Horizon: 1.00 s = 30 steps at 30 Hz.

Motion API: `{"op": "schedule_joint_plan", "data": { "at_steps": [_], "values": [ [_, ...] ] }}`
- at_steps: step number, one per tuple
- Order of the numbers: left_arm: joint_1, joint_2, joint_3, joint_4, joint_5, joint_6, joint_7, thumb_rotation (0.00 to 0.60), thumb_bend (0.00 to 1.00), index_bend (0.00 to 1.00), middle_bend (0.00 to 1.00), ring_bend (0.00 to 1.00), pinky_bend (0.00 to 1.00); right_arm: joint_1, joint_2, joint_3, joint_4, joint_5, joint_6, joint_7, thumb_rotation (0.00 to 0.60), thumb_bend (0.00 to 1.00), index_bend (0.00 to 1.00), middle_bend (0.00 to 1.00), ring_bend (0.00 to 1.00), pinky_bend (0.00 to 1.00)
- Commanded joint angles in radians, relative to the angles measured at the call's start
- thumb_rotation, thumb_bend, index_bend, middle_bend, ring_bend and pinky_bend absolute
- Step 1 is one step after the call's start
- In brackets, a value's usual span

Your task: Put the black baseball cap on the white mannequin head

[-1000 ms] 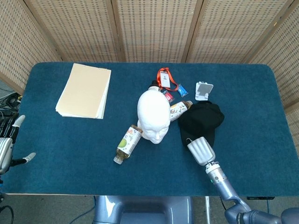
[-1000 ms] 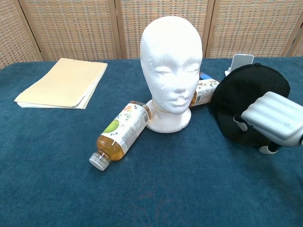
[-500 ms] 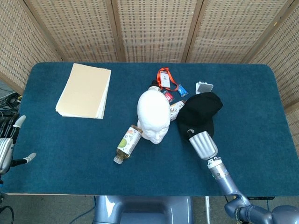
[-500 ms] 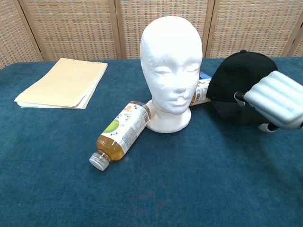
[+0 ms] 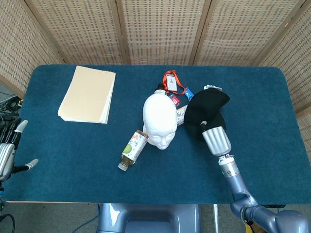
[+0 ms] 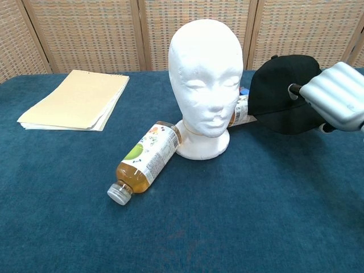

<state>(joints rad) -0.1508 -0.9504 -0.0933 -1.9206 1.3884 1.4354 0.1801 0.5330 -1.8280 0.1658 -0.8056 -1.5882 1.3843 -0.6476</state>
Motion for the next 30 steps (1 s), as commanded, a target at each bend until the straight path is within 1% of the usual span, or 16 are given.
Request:
{"op": "schedule_joint_plan", "data": {
  "at_steps": [1, 5, 8, 9, 13, 14, 16, 19, 27, 30],
  "values": [
    [0.0, 0.0, 0.0, 0.0, 0.0, 0.0, -0.001, 0.6, 0.0, 0.0, 0.0, 0.0, 0.0, 0.018, -0.007, 0.004, 0.025, 0.008, -0.022, 0.008, 0.6, 0.39, 0.38, 0.98, 1.0, 1.0],
    [0.0, 0.003, -0.001, 0.002, -0.002, -0.001, -0.007, 0.6, 0.0, 0.0, 0.0, 0.0, 0.0, 0.037, -0.011, -0.002, 0.06, 0.011, -0.051, 0.016, 0.6, 0.4, 0.39, 0.98, 1.0, 1.0],
    [-0.001, 0.004, -0.001, 0.003, -0.003, -0.001, -0.012, 0.6, 0.0, 0.0, 0.0, 0.0, 0.0, 0.047, -0.013, -0.016, 0.081, 0.003, -0.059, 0.035, 0.6, 0.45, 0.44, 0.98, 1.0, 1.0],
    [-0.001, 0.005, -0.001, 0.003, -0.004, -0.002, -0.013, 0.6, 0.0, 0.0, 0.0, 0.0, 0.0, 0.049, -0.014, -0.019, 0.087, 0.001, -0.061, 0.041, 0.6, 0.49, 0.46, 0.98, 1.0, 1.0],
    [-0.002, 0.006, -0.001, 0.003, -0.004, -0.003, -0.014, 0.6, 0.0, 0.0, 0.0, 0.0, 0.0, 0.056, -0.017, -0.033, 0.106, -0.006, -0.068, 0.049, 0.6, 0.7, 0.54, 0.98, 1.0, 1.0],
    [-0.001, 0.006, -0.001, 0.003, -0.004, -0.003, -0.015, 0.6, 0.0, 0.0, 0.0, 0.0, 0.0, 0.057, -0.017, -0.039, 0.112, -0.01, -0.067, 0.05, 0.6, 0.74, 0.56, 0.98, 1.0, 1.0],
    [-0.001, 0.007, -0.001, 0.004, -0.004, -0.002, -0.017, 0.6, 0.0, 0.0, 0.0, 0.0, 0.0, 0.057, -0.017, -0.048, 0.124, -0.016, -0.063, 0.051, 0.6, 0.78, 0.61, 0.99, 1.0, 1.0],
    [0.0, 0.007, -0.001, 0.004, -0.003, -0.001, -0.018, 0.6, 0.0, 0.0, 0.0, 0.0, 0.0, 0.055, -0.017, -0.055, 0.138, -0.02, -0.054, 0.054, 0.6, 0.78, 0.67, 0.99, 1.0, 1.0],
    [-0.002, 0.005, 0.003, 0.003, 0.0, -0.004, -0.014, 0.6, 0.0, 0.0, 0.0, 0.0, 0.0, 0.044, 0.003, -0.047, 0.158, -0.009, -0.011, 0.099, 0.6, 0.78, 0.69, 0.99, 1.0, 1.0],
    [-0.003, 0.005, 0.003, 0.003, 0.0, -0.005, -0.017, 0.6, 0.0, 0.0, 0.0, 0.0, 0.0, 0.032, 0.035, -0.042, 0.145, -0.006, 0.02, 0.138, 0.6, 0.78, 0.7, 1.0, 1.0, 1.0]
  ]
}}
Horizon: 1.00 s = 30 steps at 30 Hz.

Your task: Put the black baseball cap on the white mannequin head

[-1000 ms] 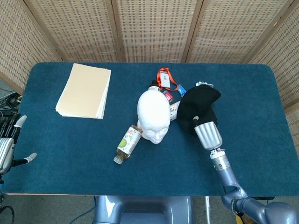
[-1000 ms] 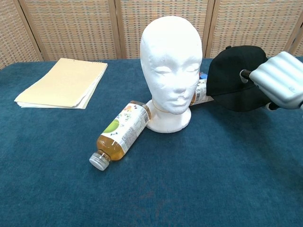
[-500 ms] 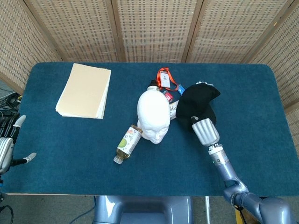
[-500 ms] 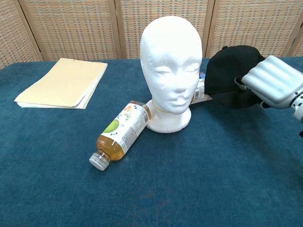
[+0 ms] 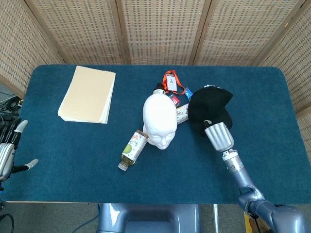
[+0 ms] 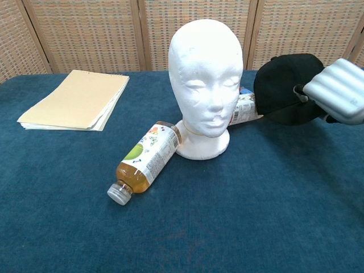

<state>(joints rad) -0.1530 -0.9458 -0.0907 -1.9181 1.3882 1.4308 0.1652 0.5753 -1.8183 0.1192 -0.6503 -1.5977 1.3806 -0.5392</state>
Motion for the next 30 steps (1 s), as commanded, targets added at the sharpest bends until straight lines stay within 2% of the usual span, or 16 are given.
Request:
{"op": "schedule_joint_plan", "data": {
  "at_steps": [1, 9, 16, 23, 30],
  "values": [
    [0.0, 0.001, 0.0, 0.0, 0.001, -0.001, -0.004, 0.6, 0.0, 0.0, 0.0, 0.0, 0.0, -0.016, 0.04, 0.004, -0.021, 0.002, 0.037, 0.047, 0.6, 0.78, 0.71, 1.0, 1.0, 1.0],
    [0.001, 0.004, 0.006, -0.001, 0.014, -0.001, -0.011, 0.6, 0.0, 0.0, 0.0, 0.0, 0.0, -0.06, 0.166, -0.005, -0.128, -0.024, 0.149, 0.111, 0.6, 0.79, 0.73, 1.0, 1.0, 1.0],
    [0.005, 0.005, 0.011, -0.004, 0.024, 0.006, -0.011, 0.6, 0.0, 0.0, 0.0, 0.0, 0.0, -0.09, 0.29, 0.028, -0.258, -0.008, 0.211, 0.111, 0.6, 0.8, 0.74, 1.0, 1.0, 1.0],
    [0.003, 0.002, 0.011, -0.004, 0.02, 0.001, -0.006, 0.6, 0.0, 0.0, 0.0, 0.0, 0.0, -0.115, 0.424, 0.048, -0.449, -0.018, 0.26, 0.096, 0.6, 0.8, 0.74, 1.0, 1.0, 1.0],
    [0.004, 0.003, 0.01, -0.004, 0.019, 0.004, -0.008, 0.6, 0.0, 0.0, 0.0, 0.0, 0.0, -0.102, 0.519, 0.099, -0.62, -0.019, 0.275, 0.058, 0.6, 0.8, 0.74, 1.0, 1.0, 1.0]
  ]
}}
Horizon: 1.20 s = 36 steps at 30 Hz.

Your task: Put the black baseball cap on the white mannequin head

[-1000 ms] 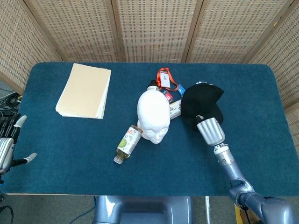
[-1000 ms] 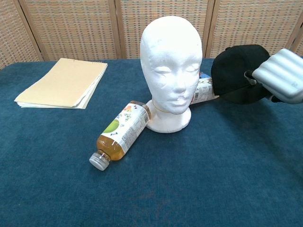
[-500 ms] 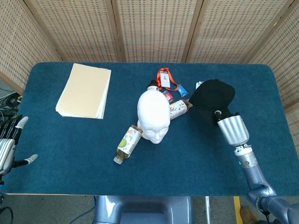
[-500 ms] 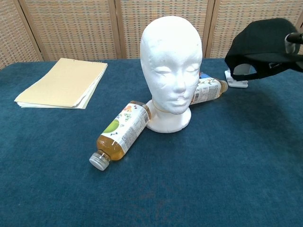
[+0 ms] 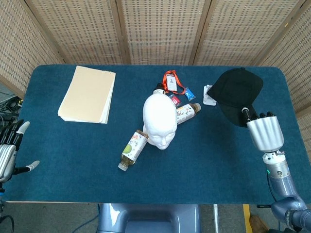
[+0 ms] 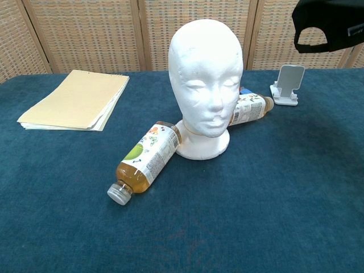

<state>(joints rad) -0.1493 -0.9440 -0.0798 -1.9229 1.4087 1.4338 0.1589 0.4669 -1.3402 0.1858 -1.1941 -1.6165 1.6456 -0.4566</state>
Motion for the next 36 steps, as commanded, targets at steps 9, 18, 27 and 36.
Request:
{"op": "schedule_joint_plan", "data": {
  "at_steps": [9, 18, 27, 36],
  "values": [
    [-0.004, 0.004, -0.007, 0.006, -0.018, -0.008, -0.013, 0.6, 0.0, 0.0, 0.0, 0.0, 0.0, 0.08, 0.08, 0.12, -0.197, 0.004, -0.028, -0.095, 0.6, 0.8, 0.74, 1.0, 1.0, 1.0],
    [-0.007, 0.008, -0.012, 0.01, -0.03, -0.015, -0.024, 0.6, 0.0, 0.0, 0.0, 0.0, 0.0, 0.171, 0.066, 0.145, -0.172, -0.075, -0.053, -0.099, 0.6, 0.79, 0.73, 1.0, 1.0, 1.0],
    [-0.009, 0.007, -0.009, 0.012, -0.027, -0.019, -0.022, 0.6, 0.0, 0.0, 0.0, 0.0, 0.0, 0.242, -0.021, 0.094, -0.003, -0.276, 0.043, -0.034, 0.6, 0.75, 0.72, 1.0, 1.0, 1.0],
    [-0.006, 0.003, -0.009, 0.009, -0.032, -0.012, -0.012, 0.6, 0.0, 0.0, 0.0, 0.0, 0.0, 0.297, -0.103, 0.069, 0.008, -0.33, -0.01, -0.156, 0.6, 0.76, 0.72, 1.0, 1.0, 1.0]
  ]
}}
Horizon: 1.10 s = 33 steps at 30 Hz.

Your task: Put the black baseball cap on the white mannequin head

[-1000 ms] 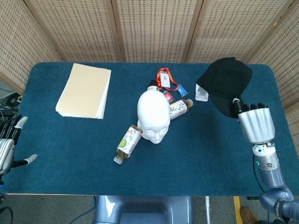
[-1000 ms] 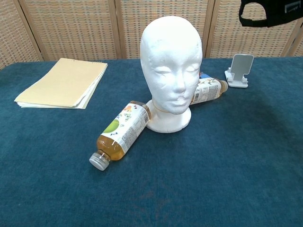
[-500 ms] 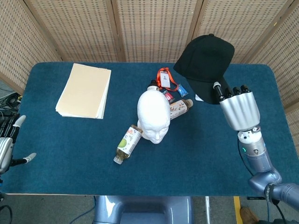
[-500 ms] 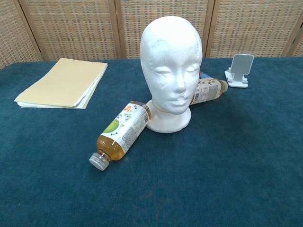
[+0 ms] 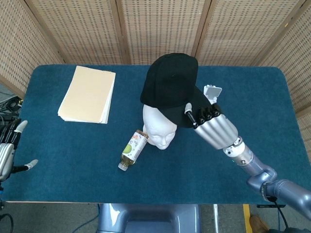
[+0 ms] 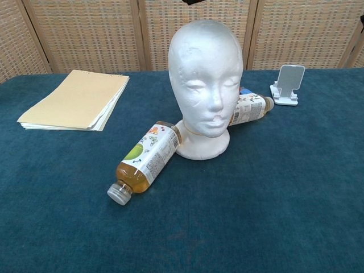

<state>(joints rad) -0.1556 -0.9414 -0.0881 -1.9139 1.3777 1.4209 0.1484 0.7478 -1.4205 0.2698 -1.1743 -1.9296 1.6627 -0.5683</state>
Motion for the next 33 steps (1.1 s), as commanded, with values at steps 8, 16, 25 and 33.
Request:
{"op": "schedule_joint_plan", "data": {
  "at_steps": [8, 16, 25, 33],
  "values": [
    [-0.004, 0.003, -0.006, 0.005, -0.013, -0.007, -0.01, 0.6, 0.0, 0.0, 0.0, 0.0, 0.0, -0.008, -0.07, -0.039, -0.125, 0.002, -0.105, -0.255, 0.6, 0.77, 0.74, 1.0, 1.0, 1.0],
    [-0.003, 0.008, -0.007, 0.004, -0.013, -0.007, -0.023, 0.6, 0.0, 0.0, 0.0, 0.0, 0.0, -0.043, -0.095, -0.051, -0.262, 0.032, -0.176, -0.461, 0.6, 0.78, 0.75, 1.0, 1.0, 1.0],
    [-0.002, 0.012, -0.006, 0.005, -0.008, -0.006, -0.031, 0.6, 0.0, 0.0, 0.0, 0.0, 0.0, -0.057, -0.131, -0.04, -0.386, 0.089, -0.26, -0.604, 0.6, 0.79, 0.75, 1.0, 1.0, 1.0],
    [-0.003, 0.018, -0.008, 0.007, -0.013, -0.009, -0.044, 0.6, 0.0, 0.0, 0.0, 0.0, 0.0, -0.059, -0.164, -0.025, -0.429, 0.144, -0.312, -0.665, 0.6, 0.8, 0.75, 1.0, 1.0, 1.0]
  ]
}}
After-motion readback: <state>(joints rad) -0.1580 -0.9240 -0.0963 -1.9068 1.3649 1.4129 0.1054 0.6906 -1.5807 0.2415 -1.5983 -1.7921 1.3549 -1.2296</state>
